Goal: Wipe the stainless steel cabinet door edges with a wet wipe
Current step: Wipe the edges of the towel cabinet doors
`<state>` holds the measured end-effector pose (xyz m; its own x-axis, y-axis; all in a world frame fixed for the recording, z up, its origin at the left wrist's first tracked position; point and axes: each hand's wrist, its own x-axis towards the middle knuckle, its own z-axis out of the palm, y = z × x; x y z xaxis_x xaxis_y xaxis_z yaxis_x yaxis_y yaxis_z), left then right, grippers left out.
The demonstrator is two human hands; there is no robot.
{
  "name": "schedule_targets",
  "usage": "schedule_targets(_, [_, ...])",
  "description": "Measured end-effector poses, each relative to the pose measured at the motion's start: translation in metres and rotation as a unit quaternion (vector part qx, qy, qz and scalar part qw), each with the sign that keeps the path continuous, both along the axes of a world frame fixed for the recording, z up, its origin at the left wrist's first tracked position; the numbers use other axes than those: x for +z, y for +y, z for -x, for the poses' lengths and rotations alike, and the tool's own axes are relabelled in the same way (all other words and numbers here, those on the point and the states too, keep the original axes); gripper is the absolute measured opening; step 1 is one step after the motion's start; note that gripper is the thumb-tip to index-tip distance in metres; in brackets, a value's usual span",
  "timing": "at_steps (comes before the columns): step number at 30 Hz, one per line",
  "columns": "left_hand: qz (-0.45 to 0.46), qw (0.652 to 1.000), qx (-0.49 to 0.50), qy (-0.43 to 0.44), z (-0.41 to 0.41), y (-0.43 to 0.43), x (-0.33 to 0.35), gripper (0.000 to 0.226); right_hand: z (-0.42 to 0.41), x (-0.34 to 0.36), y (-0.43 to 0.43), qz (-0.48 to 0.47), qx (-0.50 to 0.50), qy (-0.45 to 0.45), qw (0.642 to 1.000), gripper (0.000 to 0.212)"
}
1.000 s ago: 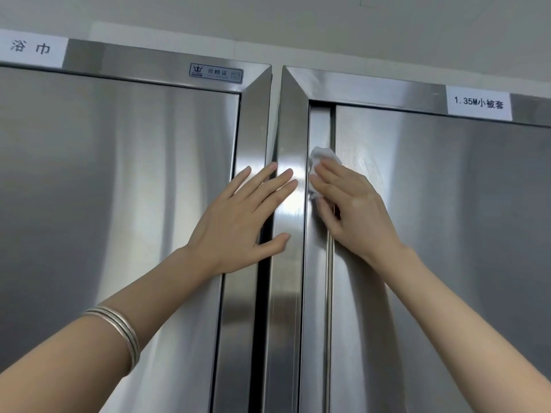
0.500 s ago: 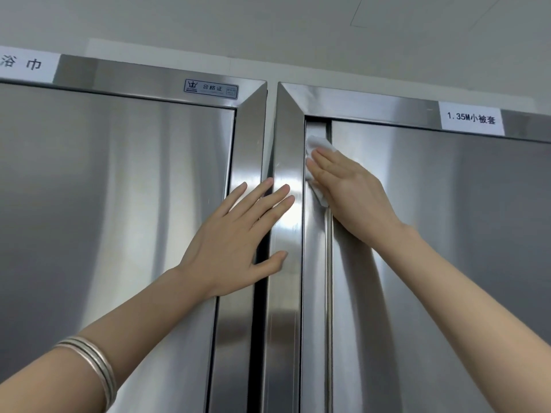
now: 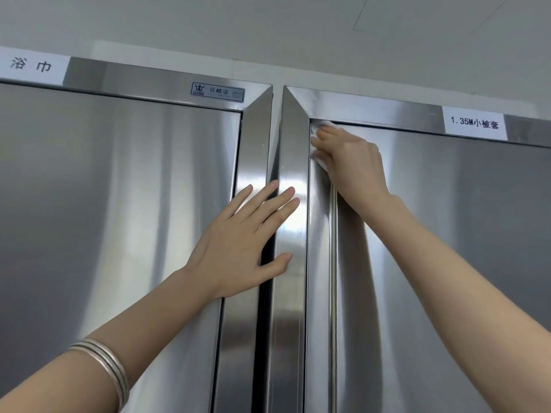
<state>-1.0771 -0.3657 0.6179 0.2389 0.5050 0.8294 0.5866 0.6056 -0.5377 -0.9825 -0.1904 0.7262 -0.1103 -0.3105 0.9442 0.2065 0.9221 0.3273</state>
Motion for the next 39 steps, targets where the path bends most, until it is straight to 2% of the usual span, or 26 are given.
schedule_targets(3, [-0.002,1.0,0.0,0.003,0.001,0.001,-0.001,0.07,0.005,-0.007,-0.003,0.015,0.056,0.015,0.998,0.012])
schedule_targets(6, [-0.004,1.0,-0.003,0.005,0.001,0.001,0.0,0.07,0.002,-0.052,-0.001,-0.05,0.106,0.042,0.992,0.006])
schedule_targets(8, [-0.006,1.0,-0.004,0.009,0.0,0.0,-0.001,0.07,-0.004,-0.051,0.003,-0.084,0.093,0.028,0.992,0.008])
schedule_targets(10, [-0.006,1.0,-0.004,0.012,0.001,0.001,0.0,0.069,-0.006,-0.025,0.001,-0.059,0.057,0.005,0.997,0.008])
schedule_targets(12, [-0.007,1.0,-0.009,0.013,0.002,0.001,-0.001,0.069,-0.004,0.0,0.002,-0.021,0.015,-0.009,1.0,0.016])
schedule_targets(14, [-0.006,1.0,-0.01,0.015,0.003,0.001,0.0,0.069,0.001,0.002,0.001,-0.002,0.012,-0.006,1.0,0.019])
schedule_targets(19, [-0.005,1.0,0.011,0.015,0.003,0.002,-0.005,0.069,0.005,-0.063,0.001,-0.005,0.1,0.022,0.995,0.014])
schedule_targets(22, [-0.01,1.0,0.013,0.0,0.0,0.003,-0.02,0.068,-0.001,-0.113,0.005,-0.053,0.091,0.015,0.994,0.014])
schedule_targets(25, [-0.01,1.0,0.008,-0.017,-0.006,0.007,-0.04,0.071,-0.017,-0.116,0.011,-0.109,0.064,-0.034,0.991,0.01])
schedule_targets(28, [-0.004,1.0,0.002,-0.016,-0.007,0.014,-0.061,0.073,-0.024,-0.088,0.008,-0.05,0.034,-0.078,0.995,0.018])
schedule_targets(30, [-0.002,1.0,-0.002,-0.011,-0.005,0.017,-0.072,0.073,-0.018,-0.089,0.008,-0.011,0.078,-0.047,0.996,0.019])
schedule_targets(34, [-0.001,1.0,-0.01,-0.008,-0.005,0.017,-0.08,0.074,-0.001,-0.155,0.007,-0.014,0.135,0.043,0.99,0.012])
schedule_targets(39, [0.016,0.999,-0.024,-0.024,-0.008,0.015,-0.105,0.073,-0.008,-0.241,0.005,-0.042,0.125,0.026,0.991,0.013])
